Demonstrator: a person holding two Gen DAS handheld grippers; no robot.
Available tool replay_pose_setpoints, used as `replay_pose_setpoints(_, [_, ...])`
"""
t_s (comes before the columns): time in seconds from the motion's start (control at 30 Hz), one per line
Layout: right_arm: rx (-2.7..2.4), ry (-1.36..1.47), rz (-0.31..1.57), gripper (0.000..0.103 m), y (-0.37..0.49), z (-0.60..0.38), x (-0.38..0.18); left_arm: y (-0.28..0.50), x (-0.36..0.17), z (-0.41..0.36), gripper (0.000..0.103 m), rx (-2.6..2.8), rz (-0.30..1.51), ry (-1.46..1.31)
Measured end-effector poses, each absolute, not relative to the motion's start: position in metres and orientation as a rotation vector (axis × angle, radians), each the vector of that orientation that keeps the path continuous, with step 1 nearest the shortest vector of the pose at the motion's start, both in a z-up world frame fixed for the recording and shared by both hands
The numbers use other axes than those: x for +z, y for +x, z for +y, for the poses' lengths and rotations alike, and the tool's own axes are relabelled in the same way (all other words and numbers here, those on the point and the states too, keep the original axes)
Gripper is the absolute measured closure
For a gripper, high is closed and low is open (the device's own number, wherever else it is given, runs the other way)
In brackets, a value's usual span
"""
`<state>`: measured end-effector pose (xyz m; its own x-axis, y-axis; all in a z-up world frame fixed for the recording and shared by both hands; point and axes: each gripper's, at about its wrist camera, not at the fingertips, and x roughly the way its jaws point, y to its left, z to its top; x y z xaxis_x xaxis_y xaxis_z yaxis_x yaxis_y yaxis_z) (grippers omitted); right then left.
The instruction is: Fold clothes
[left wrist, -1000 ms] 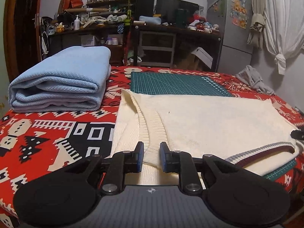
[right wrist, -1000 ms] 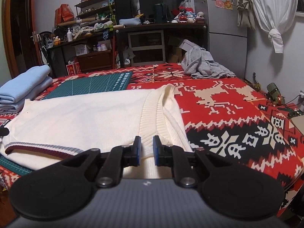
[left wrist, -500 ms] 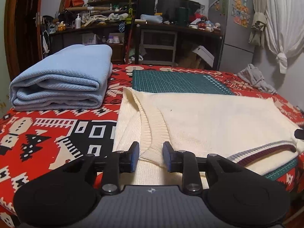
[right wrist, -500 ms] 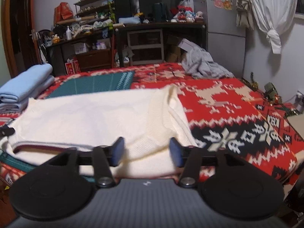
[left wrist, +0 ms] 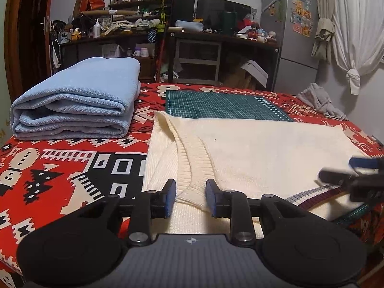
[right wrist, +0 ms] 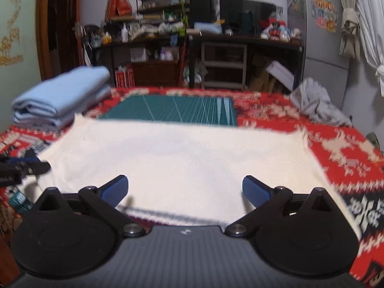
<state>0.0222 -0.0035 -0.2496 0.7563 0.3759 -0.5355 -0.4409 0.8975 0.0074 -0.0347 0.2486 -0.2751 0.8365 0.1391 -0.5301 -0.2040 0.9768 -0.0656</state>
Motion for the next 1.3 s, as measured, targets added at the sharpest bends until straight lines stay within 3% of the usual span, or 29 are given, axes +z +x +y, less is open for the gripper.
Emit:
replay_pose_setpoints(0.27, [0.413,-0.13,0.461,0.001,-0.004,-0.008,-0.269,-0.034,-0.272,0.249,0.074,0.184,0.558,-0.133])
replay_pose_setpoints(0.4, [0.413,-0.124,0.474,0.0,-0.004,-0.015,-0.261,-0.039,-0.257,0.243,0.067,0.19,0.517,-0.134])
replay_pose_setpoints(0.47, [0.4,-0.122,0.453,0.0,-0.003,-0.02,-0.253,-0.042,-0.247,0.238,0.06,0.194,0.481,-0.127])
replay_pose_setpoints(0.53, [0.382,-0.122,0.44,0.0,0.004,-0.025,-0.246,-0.04,-0.239,0.229,0.041,0.175,0.446,-0.122])
replay_pose_setpoints(0.6, [0.37,-0.111,0.448,0.0,0.017,-0.027,-0.242,-0.029,-0.236,0.217,0.035,0.129,0.437,-0.111])
replay_pose_setpoints(0.87, [0.337,-0.125,0.528,0.0,0.044,-0.03,-0.257,0.02,-0.275,0.173,0.032,0.037,0.532,0.036])
replay_pose_setpoints(1.0, [0.353,-0.101,0.491,0.0,0.031,-0.041,-0.265,0.009,-0.285,0.176,0.019,0.062,0.517,0.037])
replay_pose_setpoints(1.3, [0.371,-0.107,0.513,0.0,0.017,-0.056,-0.255,-0.007,-0.27,0.185,0.019,0.05,0.496,0.029])
